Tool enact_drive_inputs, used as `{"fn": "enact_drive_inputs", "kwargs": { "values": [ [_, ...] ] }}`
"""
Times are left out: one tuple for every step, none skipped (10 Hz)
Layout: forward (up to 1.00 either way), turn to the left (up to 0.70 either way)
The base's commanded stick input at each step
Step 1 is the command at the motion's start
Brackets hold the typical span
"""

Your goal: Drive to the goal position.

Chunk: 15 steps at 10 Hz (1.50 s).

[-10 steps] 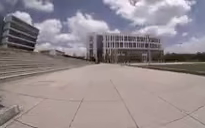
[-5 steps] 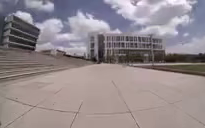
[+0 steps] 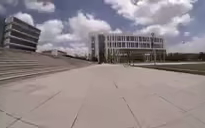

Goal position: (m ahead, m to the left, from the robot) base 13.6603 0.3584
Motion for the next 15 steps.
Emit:
{"fn": "enact_drive_inputs", "kwargs": {
  "values": [
    [0.7, 0.02],
    [0.7, 0.02],
    [0.7, 0.02],
    [0.7, 0.02],
    [0.7, 0.02],
    [0.7, 0.02],
    [0.7, 0.02],
    [0.7, 0.02],
    [0.7, 0.02],
    [0.7, 0.02],
    [0.7, 0.02],
    [0.7, 0.02],
    [0.7, 0.02],
    [0.7, 0.02],
    [0.7, 0.02]
  ]
}}
